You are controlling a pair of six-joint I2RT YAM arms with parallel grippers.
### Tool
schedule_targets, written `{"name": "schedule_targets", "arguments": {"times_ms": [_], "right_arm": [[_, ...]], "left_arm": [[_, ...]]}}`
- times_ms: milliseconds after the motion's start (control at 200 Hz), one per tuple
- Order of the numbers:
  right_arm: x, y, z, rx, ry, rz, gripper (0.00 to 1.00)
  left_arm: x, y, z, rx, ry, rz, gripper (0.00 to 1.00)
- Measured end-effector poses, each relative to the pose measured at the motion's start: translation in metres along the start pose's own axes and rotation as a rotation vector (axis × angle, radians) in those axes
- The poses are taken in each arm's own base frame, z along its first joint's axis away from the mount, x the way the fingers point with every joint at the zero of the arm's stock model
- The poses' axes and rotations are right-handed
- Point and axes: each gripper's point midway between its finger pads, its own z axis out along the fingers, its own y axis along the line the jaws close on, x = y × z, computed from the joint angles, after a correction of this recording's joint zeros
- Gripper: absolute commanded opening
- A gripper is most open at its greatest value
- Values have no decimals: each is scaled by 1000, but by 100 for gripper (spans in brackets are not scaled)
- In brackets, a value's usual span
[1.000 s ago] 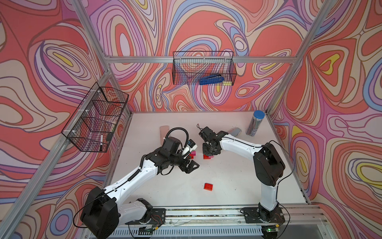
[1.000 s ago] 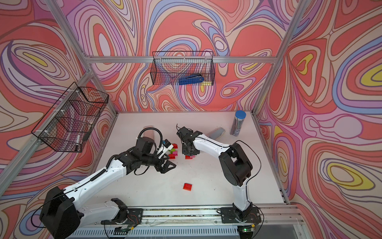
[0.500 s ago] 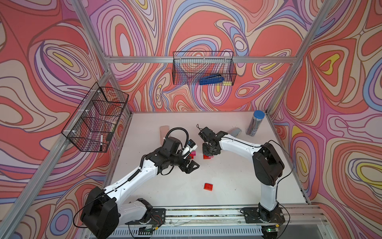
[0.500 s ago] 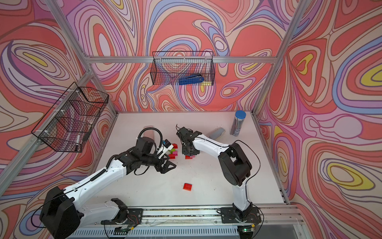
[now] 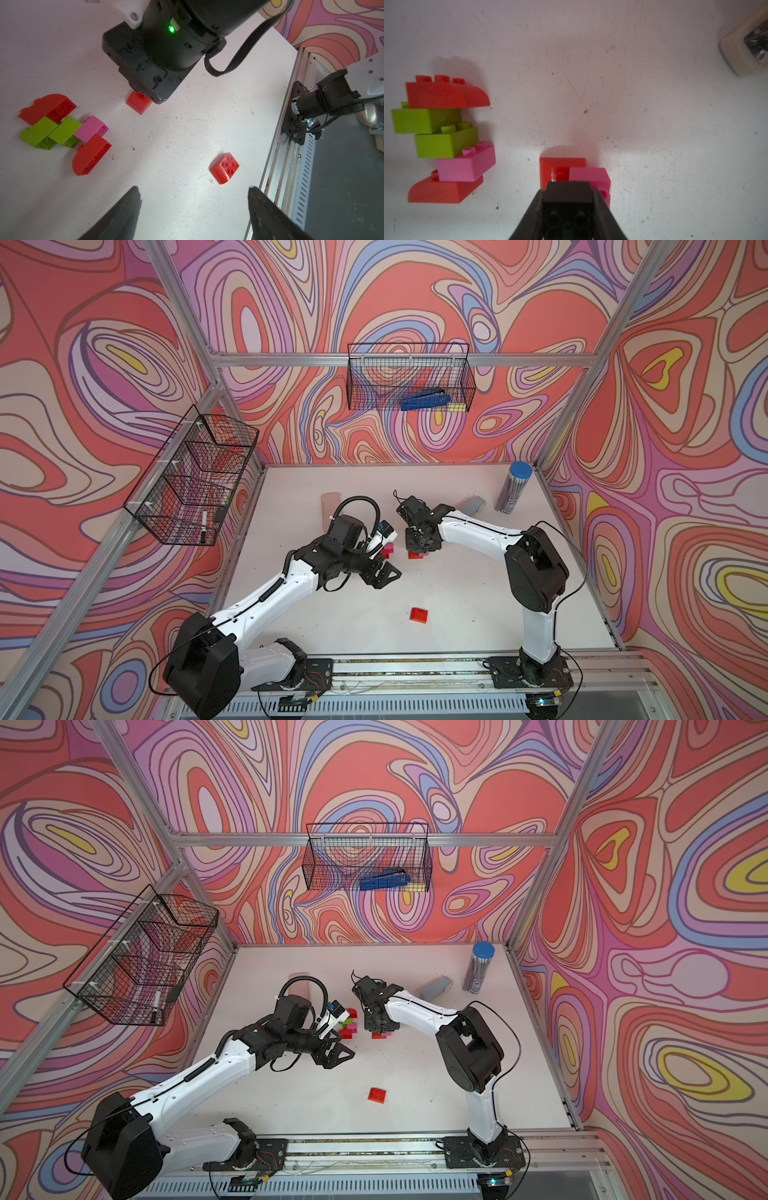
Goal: Assemble the letter s with lego
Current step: Assemble the lego brick with the lego brick.
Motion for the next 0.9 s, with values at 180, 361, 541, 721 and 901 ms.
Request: {"name": "schedule_targets", "arguments": {"times_ms": [180,361,541,721,901], "right_arm": [[0,1,0,1,-3,8,24],[-1,0,1,14,-13,10,24],[-1,0,1,20,-17,9,26],[-1,0,0,20,-17,9,31],[-1,0,-1,23,-14,7,38]], "left_arm": [[0,0,0,3,1,0,82],[0,-1,1,6,2,-1,82],[2,0,3,7,11,-7,82],[2,0,3,8,11,-7,82],[2,0,3,8,11,-6,82]]}}
